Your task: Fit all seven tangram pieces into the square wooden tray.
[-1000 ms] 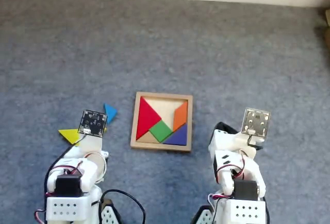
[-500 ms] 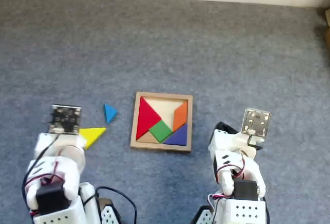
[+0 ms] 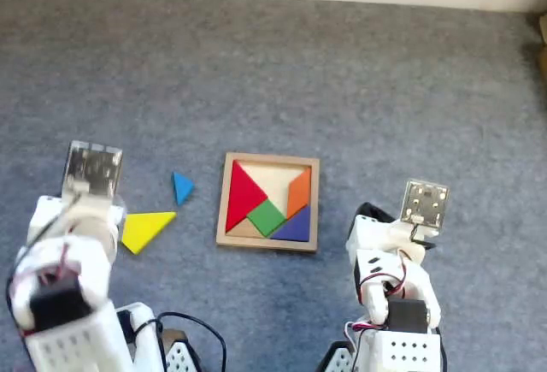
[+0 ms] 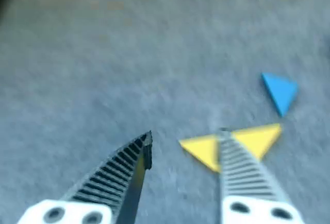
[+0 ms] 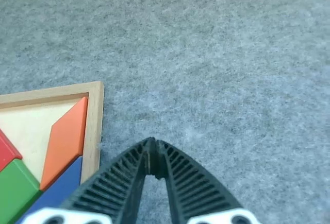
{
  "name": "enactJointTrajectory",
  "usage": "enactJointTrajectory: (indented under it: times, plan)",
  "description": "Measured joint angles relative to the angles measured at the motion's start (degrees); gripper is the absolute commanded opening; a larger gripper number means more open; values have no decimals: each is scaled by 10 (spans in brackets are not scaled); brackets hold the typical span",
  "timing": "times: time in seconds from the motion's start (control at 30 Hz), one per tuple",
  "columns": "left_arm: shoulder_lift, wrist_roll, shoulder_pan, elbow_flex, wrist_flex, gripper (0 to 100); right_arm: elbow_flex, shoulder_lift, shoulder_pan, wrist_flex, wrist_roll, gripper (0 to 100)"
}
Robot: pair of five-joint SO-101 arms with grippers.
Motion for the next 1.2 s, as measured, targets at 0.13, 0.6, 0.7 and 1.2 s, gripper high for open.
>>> enactJointTrajectory:
  times: [0.13, 0.6, 0.7, 1.2]
  plan:
    - [178, -40, 0, -57, 25, 295, 0, 0, 0, 0, 0, 4]
    - [576, -135, 14, -86, -76, 296, 0, 0, 0, 0, 0, 4]
    - [629, -135, 14, -89, -114, 292, 0, 0, 0, 0, 0, 4]
    - [729, -127, 43, -170, -169, 112, 0, 0, 0, 0, 0, 4]
